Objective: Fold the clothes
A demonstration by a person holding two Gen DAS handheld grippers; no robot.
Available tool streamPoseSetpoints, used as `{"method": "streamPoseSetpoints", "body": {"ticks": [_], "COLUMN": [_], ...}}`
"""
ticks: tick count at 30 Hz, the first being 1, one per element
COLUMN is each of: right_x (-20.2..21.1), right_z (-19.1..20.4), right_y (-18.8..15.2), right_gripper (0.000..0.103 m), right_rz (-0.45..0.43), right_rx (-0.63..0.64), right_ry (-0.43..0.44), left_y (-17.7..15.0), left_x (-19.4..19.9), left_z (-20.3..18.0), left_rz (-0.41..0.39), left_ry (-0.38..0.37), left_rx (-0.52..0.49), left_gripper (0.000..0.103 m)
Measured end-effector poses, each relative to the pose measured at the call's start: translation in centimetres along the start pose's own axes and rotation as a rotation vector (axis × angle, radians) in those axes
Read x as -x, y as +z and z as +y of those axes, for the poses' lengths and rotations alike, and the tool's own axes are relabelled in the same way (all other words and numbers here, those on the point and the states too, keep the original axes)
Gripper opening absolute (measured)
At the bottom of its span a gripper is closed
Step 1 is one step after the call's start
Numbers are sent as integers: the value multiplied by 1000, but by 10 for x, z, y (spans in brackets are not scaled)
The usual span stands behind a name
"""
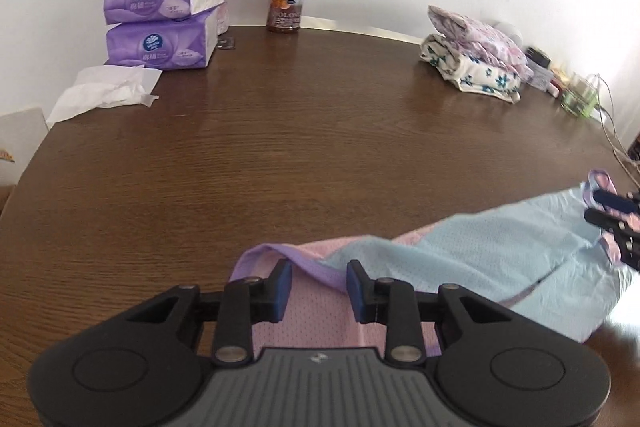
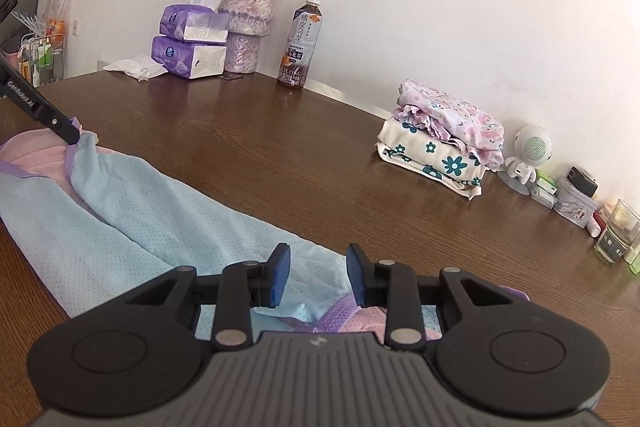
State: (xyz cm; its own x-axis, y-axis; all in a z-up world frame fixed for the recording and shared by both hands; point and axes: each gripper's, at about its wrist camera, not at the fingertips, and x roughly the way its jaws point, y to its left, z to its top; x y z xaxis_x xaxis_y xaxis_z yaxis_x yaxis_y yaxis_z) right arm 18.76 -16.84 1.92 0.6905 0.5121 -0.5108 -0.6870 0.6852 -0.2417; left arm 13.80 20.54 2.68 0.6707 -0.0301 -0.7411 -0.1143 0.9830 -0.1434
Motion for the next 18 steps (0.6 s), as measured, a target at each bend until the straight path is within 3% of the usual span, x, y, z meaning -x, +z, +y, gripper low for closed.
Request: {"method": "streamPoseSetpoints", "body": {"ticks": [1, 2, 10, 18], "right_x": [0, 0, -11, -18], "right_z": [0, -1, -8, -4], "right_y": [-1, -1, -7, -11], "right_gripper": [30, 30, 30, 32], "right_rz": [-3, -4, 24, 42], "right_rx": [-1, -5, -40, -26], "right_ry": [-3, -4, -14, -31], "left_y": [1, 2, -9, -18], "left_x": [-1, -2, 9, 13], "left_z": [1, 2, 12, 24], "left_rz": [-7, -18, -132, -154], "left_ry": [-3, -11, 18, 44], "left_rx": [17, 33, 126, 191], "left_gripper": [18, 2, 0, 2]}}
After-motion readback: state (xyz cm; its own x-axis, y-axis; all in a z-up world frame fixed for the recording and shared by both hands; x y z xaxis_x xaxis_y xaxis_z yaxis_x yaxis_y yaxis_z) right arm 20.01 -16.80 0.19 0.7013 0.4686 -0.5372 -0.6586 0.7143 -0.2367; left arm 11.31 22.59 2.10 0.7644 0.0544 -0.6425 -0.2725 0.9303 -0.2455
